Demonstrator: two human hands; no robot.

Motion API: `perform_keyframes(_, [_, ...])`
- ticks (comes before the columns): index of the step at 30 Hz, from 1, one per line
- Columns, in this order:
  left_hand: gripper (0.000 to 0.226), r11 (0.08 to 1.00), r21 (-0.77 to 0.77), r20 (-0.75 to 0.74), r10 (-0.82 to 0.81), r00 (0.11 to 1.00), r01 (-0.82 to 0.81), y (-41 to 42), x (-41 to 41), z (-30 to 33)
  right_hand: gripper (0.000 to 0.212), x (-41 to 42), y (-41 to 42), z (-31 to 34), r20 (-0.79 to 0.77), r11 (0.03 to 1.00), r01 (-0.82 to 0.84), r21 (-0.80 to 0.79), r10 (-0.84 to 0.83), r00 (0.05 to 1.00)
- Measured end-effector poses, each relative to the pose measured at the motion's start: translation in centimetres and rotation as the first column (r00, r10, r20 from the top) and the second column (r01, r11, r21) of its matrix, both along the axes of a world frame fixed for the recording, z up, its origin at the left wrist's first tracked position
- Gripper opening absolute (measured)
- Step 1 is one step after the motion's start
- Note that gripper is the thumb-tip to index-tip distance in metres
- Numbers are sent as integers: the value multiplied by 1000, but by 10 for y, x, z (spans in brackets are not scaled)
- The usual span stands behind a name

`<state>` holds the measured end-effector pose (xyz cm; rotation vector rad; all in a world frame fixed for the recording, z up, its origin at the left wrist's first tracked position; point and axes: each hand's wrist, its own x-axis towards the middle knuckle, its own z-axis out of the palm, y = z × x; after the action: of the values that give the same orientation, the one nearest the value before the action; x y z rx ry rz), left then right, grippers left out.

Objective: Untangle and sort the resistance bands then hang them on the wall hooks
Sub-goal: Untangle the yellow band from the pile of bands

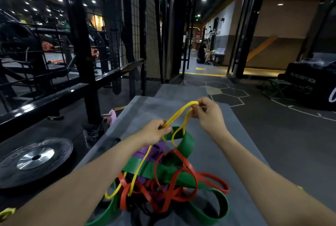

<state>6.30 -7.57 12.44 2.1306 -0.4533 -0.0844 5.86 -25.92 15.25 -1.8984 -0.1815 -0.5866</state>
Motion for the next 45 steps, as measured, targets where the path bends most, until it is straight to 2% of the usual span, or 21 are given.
perform_keyframes(3, [21,993,-100,29,63,998,-60,-6,3,-1,24,-3,4,5,-15,998,-17,-52,16,1000])
perform_keyframes(5, [27,961,-250,-15,121,993,-121,-5,3,-3,23,-5,2,2,-118,961,-34,-275,1,993])
perform_keyframes(7, [27,901,-388,-79,176,981,-193,-1,3,-7,20,-9,0,-8,-247,841,-104,-530,-36,968])
perform_keyframes(8, [26,874,-433,-102,196,975,-220,3,3,-8,19,-11,1,-14,-290,789,-144,-597,-44,956])
perform_keyframes(12, [24,778,-566,-181,204,962,-272,10,4,-12,16,-11,17,-36,-329,729,-216,-649,-13,944])
perform_keyframes(15, [24,718,-615,-268,200,943,-327,16,5,-12,17,-3,31,-34,-297,756,-204,-622,13,955])
perform_keyframes(18, [22,812,-515,-240,169,956,-273,24,5,-13,22,4,32,-22,-111,887,-48,-459,-4,994])
perform_keyframes(20, [18,875,-432,-206,141,968,-219,27,3,-16,22,5,30,-11,-41,937,-19,-349,6,999])
perform_keyframes(23, [20,933,-304,-159,150,976,-193,25,7,-22,18,1,22,-4,11,935,-12,-354,17,1000])
perform_keyframes(25, [24,956,-190,-65,216,974,-224,23,14,-28,18,-2,15,-5,47,936,15,-353,2,999])
perform_keyframes(28, [22,955,-31,72,297,952,-296,19,28,-42,19,0,3,-10,82,928,76,-364,-49,995])
perform_keyframes(31, [24,945,79,43,316,948,-319,14,38,-58,27,8,-7,-26,61,885,130,-447,-115,992])
perform_keyframes(35, [24,863,359,118,336,934,-356,8,41,-68,32,16,-18,-57,-60,855,136,-500,-191,980])
perform_keyframes(38, [25,819,506,86,265,960,-271,10,43,-65,41,16,-21,-67,-81,841,123,-526,-193,978])
perform_keyframes(39, [28,838,481,48,267,963,-257,10,45,-63,47,15,-21,-67,-73,846,127,-518,-192,979])
perform_keyframes(40, [27,887,381,2,281,960,-260,10,45,-59,50,14,-21,-65,-68,852,129,-507,-189,980])
perform_keyframes(42, [25,954,48,-130,299,945,-295,10,42,-45,39,12,-18,-60,-76,852,112,-511,-174,982])
perform_keyframes(44, [28,921,-240,-239,249,938,-306,11,36,-24,13,12,-15,-56,-90,832,74,-549,-147,985])
perform_keyframes(45, [29,904,-309,-251,223,942,-297,12,34,-14,19,12,-14,-54,-93,819,61,-571,-138,986])
